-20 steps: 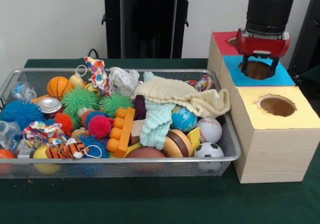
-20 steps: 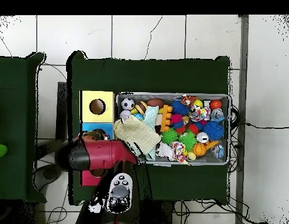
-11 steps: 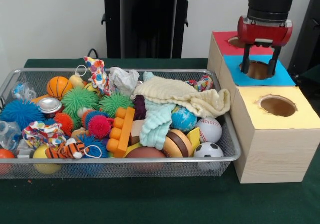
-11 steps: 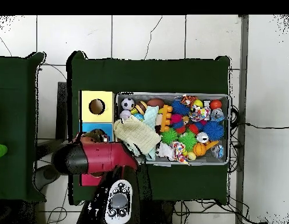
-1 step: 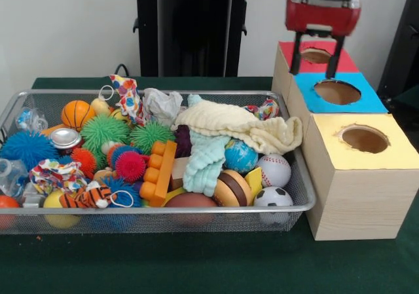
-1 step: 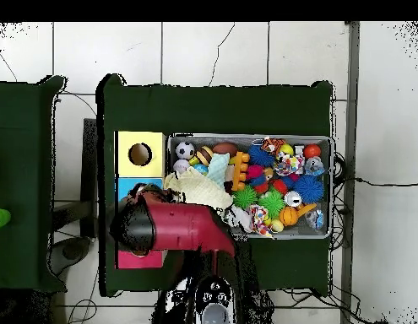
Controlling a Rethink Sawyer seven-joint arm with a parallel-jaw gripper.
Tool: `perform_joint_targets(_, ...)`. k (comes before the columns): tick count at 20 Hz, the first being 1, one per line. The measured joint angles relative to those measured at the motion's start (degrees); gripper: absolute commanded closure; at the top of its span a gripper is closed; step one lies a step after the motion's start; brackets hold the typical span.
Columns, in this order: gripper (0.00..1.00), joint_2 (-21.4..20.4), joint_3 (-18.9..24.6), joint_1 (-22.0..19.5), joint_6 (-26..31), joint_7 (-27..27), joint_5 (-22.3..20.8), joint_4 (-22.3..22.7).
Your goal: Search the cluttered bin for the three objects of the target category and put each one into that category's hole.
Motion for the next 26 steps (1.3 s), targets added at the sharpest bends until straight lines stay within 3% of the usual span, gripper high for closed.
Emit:
perform_joint_targets(6, 0.00, -5.4, 4.9, -15.8, 4.2, -2.4, -2.9, 0.6)
perform_joint_targets(7, 0.00, -5.7, 6.4, -20.4, 4.2, -3.6, -3.9, 0.4)
perform_joint_targets(10, 0.00, -5.3, 8.8, -28.3, 4.2, -6.2, -6.2, -0.3)
perform_joint_targets(11, 0.00, -4.3, 10.2, -33.1, 4.2, -8.1, -8.1, -1.0)
perform_joint_targets(19, 0.00, 2.8, 14.6, -45.7, 4.2, -13.5, -15.4, -5.4)
perform_joint_targets(26, 0.00, 9.5, 17.8, -49.7, 4.5, -14.2, -19.5, -8.4)
